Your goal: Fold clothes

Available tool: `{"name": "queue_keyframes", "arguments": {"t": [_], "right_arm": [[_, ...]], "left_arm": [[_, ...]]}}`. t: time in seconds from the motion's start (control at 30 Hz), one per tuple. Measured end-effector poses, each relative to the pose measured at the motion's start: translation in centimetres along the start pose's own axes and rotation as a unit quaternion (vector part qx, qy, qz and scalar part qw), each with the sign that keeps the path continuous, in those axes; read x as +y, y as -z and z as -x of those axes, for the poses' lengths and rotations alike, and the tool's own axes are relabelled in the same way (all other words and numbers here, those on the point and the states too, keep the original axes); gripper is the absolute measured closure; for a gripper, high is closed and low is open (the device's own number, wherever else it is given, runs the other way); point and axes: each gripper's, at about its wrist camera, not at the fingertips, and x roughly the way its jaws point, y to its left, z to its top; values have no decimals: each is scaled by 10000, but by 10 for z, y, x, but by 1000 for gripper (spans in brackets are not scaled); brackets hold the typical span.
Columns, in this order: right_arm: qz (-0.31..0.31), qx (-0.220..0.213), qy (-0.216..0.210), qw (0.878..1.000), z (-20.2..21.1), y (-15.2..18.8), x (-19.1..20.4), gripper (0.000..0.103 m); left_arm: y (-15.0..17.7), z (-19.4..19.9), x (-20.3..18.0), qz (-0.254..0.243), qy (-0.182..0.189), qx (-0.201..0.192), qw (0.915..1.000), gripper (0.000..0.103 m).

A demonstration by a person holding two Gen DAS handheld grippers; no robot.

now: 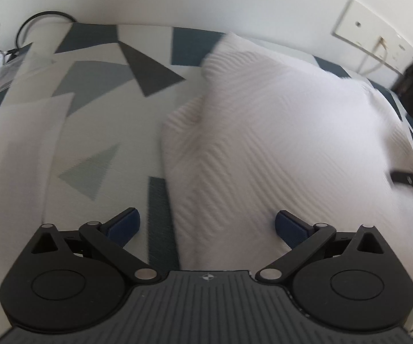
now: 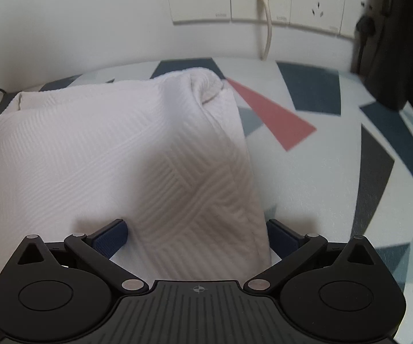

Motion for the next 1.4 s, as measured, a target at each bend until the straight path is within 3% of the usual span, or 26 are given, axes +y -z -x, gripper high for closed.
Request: {"name": "queue_keyframes", "arguments": {"t": [0.2, 0.3, 0.4, 0.57, 0.63, 0.67, 0.77, 0.97, 1.1, 1.2, 1.4], "right_arm": [[-49, 82, -40, 9999, 2, 3, 6, 1], [54, 46, -49, 10000, 6, 12, 11, 1], [74, 5, -86, 9999, 8, 15, 11, 1], [-275, 458, -124, 9985, 13, 7, 7, 1], [-393, 371, -178, 9984, 27, 14, 2, 1], [-397, 257, -161, 9988, 36, 19, 0, 1], [-300, 45, -15, 9995, 55, 34, -7, 1], [-128, -188, 98, 9997, 48, 37, -5, 1], [-53, -162, 7, 9999, 25, 22, 1, 1], [-1, -128, -54, 9999, 9, 13, 4, 1], [-63, -300, -22, 9995, 1, 7, 4, 1]], "left_arm": [[16, 7, -11, -292, 363, 159, 9988, 1], [22, 13, -2, 160, 906, 549, 9942, 1], [29, 19, 10, 744, 1444, 940, 9822, 1], [52, 25, 37, 1855, 1883, 1201, 9569, 1], [62, 28, 48, 2293, 2051, 1300, 9426, 1], [65, 31, 50, 2340, 2033, 1247, 9425, 1], [59, 33, 41, 1844, 1588, 817, 9665, 1], [38, 17, 17, 1007, 826, 290, 9911, 1], [24, 7, 1, 439, 309, -64, 9985, 1], [14, -1, -11, 11, -80, -330, 9994, 0], [10, -5, -18, -55, -305, -373, 9988, 0]]}}
